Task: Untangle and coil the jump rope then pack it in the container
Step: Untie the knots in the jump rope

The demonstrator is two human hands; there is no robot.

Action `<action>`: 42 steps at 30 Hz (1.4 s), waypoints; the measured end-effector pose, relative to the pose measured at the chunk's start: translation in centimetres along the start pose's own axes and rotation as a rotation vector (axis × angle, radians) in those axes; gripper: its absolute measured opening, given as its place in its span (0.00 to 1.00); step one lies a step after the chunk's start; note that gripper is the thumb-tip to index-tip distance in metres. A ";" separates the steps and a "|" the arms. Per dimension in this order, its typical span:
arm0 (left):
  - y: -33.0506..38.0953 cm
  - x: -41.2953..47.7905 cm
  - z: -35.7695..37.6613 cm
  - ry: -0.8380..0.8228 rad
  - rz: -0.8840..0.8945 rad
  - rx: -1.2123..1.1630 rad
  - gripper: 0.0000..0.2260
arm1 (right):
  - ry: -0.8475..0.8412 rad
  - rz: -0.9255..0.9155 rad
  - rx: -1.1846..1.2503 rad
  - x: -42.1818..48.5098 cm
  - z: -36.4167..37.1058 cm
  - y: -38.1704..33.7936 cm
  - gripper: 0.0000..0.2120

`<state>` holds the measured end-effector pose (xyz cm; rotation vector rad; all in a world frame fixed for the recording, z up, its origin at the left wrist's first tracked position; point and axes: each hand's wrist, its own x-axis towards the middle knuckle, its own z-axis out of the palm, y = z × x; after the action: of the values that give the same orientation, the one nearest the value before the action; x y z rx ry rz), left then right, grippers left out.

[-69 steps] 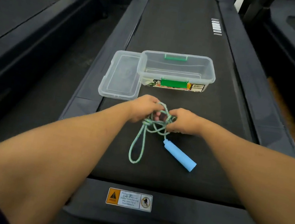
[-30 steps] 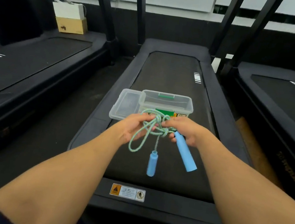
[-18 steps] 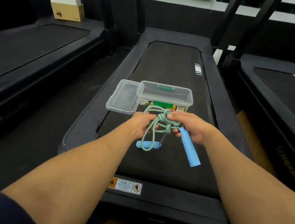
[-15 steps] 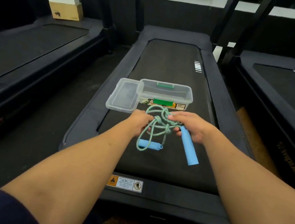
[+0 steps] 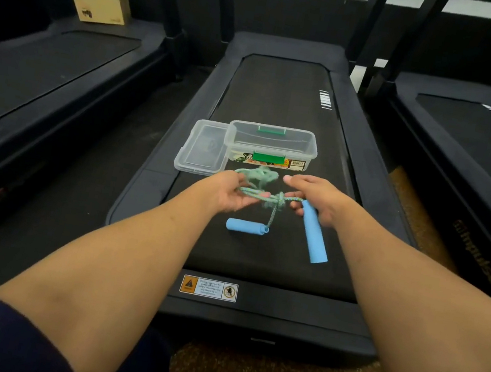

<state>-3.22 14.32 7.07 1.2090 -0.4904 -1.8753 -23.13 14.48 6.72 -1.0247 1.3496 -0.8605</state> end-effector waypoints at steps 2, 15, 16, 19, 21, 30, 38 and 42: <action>0.1 0.2 -0.2 0.087 0.008 0.165 0.11 | -0.009 0.020 -0.031 -0.1 -0.2 0.1 0.17; 1.9 0.9 1.4 -0.163 0.251 -0.407 0.16 | -0.347 0.060 -0.292 -0.1 -0.4 0.6 0.21; 2.0 1.0 1.5 -0.178 0.256 -0.460 0.19 | -0.376 0.057 -0.316 -0.1 -0.3 0.6 0.21; 2.1 1.5 1.2 -0.194 0.295 -0.461 0.25 | -0.350 0.043 -0.313 0.0 0.1 0.6 0.15; 2.1 1.6 0.6 -0.207 0.312 -0.258 0.29 | -0.347 0.048 -0.256 0.1 0.1 0.5 0.16; 0.3 1.2 0.9 -0.307 0.272 0.140 0.24 | -0.440 0.010 0.005 -0.4 0.6 -0.8 0.08; 2.3 1.5 -0.3 -0.136 0.379 -0.389 0.09 | -0.132 0.046 -0.002 -0.1 -0.9 0.0 0.21; 2.3 1.5 -1.4 -0.083 0.406 -0.410 0.04 | 0.009 0.022 0.108 0.0 -2.1 0.4 0.12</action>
<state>-1.24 11.93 7.19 0.7019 -0.3410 -1.5784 -25.25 14.41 6.48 -0.9217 1.3055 -0.9122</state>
